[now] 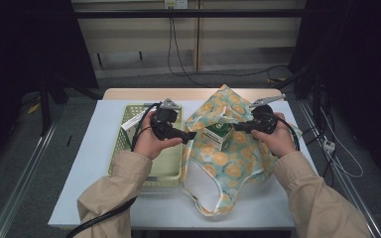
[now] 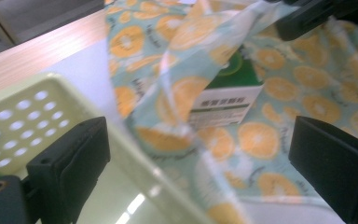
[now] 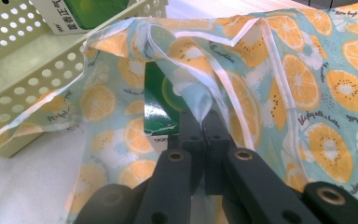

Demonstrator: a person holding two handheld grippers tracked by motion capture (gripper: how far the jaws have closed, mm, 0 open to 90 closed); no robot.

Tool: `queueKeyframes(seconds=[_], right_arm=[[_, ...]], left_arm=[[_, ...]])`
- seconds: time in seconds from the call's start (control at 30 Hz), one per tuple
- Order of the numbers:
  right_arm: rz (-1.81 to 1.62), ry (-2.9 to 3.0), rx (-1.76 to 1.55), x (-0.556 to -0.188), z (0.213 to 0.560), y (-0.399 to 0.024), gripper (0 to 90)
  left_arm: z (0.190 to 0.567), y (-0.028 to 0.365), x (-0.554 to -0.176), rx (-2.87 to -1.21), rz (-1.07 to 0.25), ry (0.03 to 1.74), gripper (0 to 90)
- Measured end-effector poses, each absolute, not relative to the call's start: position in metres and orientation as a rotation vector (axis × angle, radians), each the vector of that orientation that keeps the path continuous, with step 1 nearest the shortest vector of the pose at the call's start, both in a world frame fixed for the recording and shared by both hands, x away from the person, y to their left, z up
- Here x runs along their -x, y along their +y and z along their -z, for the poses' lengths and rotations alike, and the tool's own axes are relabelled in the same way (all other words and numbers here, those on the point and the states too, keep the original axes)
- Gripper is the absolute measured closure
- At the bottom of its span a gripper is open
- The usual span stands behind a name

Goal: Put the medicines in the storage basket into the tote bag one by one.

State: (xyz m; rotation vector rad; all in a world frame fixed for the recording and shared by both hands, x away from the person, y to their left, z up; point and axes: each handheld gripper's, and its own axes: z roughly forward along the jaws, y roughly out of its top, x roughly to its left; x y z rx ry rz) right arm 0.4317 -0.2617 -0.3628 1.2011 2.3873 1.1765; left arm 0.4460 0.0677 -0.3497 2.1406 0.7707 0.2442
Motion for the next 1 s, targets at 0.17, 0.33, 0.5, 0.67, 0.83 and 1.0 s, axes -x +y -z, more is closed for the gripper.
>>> queueKeyframes(seconds=[0.17, 0.33, 0.5, 0.67, 0.83, 1.0], right_arm=[[-1.177, 2.386, -1.199, -0.432, 0.363, -0.262, 90.0], [-1.174, 2.387, -1.202, -0.432, 0.363, -0.263, 90.0], [-1.178, 2.387, -1.201, -0.432, 0.364, -0.263, 90.0], [-1.180, 2.388, -1.198, -0.433, 0.364, -0.263, 90.0], [-1.183, 2.388, -1.198, -0.433, 0.364, -0.263, 90.0], [-1.194, 2.395, -1.189, -0.433, 0.364, -0.260, 90.0]], left_arm=[[0.351, 0.092, -0.451, -2.160, -0.282, 0.816, 5.0], [0.350, 0.111, -0.456, -2.159, -0.307, 0.833, 5.0], [0.351, 0.129, -0.462, -2.147, -0.352, 0.874, 5.6], [0.352, 0.146, -0.468, -2.119, -0.379, 0.913, 6.7], [0.354, 0.158, -0.479, -2.104, -0.415, 0.957, 6.9], [0.365, 0.168, -0.489, -2.117, -0.429, 1.006, 7.8]])
